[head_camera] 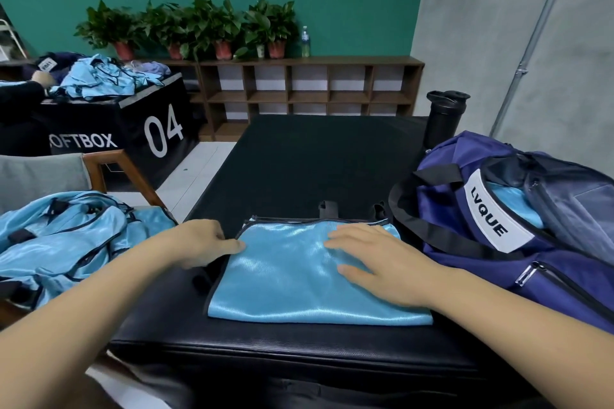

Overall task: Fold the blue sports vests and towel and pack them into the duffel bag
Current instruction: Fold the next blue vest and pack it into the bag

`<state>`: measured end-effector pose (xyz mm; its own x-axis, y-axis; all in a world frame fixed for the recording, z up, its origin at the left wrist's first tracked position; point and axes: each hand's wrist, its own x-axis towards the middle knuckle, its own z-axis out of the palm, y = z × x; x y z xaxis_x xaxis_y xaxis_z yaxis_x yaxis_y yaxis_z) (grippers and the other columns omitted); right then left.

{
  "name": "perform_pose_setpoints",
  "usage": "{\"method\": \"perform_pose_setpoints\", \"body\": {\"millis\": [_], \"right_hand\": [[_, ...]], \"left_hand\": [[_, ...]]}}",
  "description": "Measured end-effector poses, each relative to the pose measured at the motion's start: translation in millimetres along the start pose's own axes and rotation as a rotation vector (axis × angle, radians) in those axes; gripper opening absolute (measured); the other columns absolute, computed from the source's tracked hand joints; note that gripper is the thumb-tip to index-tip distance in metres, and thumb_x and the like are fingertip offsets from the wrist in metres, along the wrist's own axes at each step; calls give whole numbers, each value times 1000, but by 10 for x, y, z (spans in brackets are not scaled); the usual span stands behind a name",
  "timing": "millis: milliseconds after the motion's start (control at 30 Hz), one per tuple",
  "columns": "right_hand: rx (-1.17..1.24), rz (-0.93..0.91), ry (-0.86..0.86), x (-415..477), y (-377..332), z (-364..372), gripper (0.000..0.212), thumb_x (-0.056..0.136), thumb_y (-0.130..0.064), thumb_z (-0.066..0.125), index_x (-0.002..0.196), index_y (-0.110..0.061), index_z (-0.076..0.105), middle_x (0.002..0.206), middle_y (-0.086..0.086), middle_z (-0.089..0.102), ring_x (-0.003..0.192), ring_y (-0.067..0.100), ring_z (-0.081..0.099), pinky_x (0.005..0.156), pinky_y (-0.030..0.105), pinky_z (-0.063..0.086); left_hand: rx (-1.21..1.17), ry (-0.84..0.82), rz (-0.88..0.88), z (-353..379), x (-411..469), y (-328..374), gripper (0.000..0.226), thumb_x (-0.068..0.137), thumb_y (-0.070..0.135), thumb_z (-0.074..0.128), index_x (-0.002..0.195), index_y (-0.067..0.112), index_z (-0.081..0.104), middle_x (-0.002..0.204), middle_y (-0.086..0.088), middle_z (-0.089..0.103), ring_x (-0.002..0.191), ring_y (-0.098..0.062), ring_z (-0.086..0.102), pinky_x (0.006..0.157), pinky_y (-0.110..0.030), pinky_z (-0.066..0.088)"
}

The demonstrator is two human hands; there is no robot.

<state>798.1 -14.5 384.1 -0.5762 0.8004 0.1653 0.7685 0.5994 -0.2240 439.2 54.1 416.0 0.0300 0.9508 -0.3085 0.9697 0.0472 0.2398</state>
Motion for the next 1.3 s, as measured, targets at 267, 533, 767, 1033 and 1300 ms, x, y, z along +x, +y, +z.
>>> {"method": "perform_pose_setpoints", "body": {"millis": [267, 533, 767, 1033, 1300], "right_hand": [[31, -16, -24, 40, 0, -40, 34, 106, -40, 56, 138, -34, 62, 137, -18, 56, 131, 6, 45, 117, 37, 36], [36, 16, -4, 39, 40, -125, 31, 105, -39, 59, 135, -40, 64, 127, -24, 59, 123, 0, 45, 111, 31, 39], [67, 77, -34, -38, 97, -221, 26, 104, -38, 60, 129, -39, 65, 116, -23, 58, 115, 2, 52, 102, 31, 46], [112, 71, -107, -100, 89, -208, 9, 102, -35, 61, 110, -37, 64, 104, -17, 59, 97, 5, 62, 91, 32, 51], [125, 104, -137, -71, 84, -225, 12, 102, -39, 63, 114, -37, 65, 106, -16, 60, 97, 4, 62, 91, 30, 52]], "left_hand": [[-58, 64, 10, 137, -110, 160, 45, 92, 55, 69, 88, 10, 64, 83, -4, 65, 72, -21, 58, 67, -32, 45], [-129, 106, 22, 171, -133, 284, 27, 90, 35, 68, 74, 16, 58, 75, 2, 61, 66, -17, 53, 57, -28, 39], [-282, 201, -51, -147, -177, 79, 22, 94, 32, 65, 86, 12, 63, 87, -5, 66, 77, -21, 58, 64, -33, 40], [-544, 236, 64, -269, -260, 163, 34, 88, 39, 75, 94, 9, 60, 77, -1, 55, 74, -18, 48, 70, -36, 36], [-960, 19, 284, -96, -393, 717, 30, 89, 21, 85, 111, 10, 67, 91, -11, 72, 83, -27, 64, 80, -46, 47]]}}
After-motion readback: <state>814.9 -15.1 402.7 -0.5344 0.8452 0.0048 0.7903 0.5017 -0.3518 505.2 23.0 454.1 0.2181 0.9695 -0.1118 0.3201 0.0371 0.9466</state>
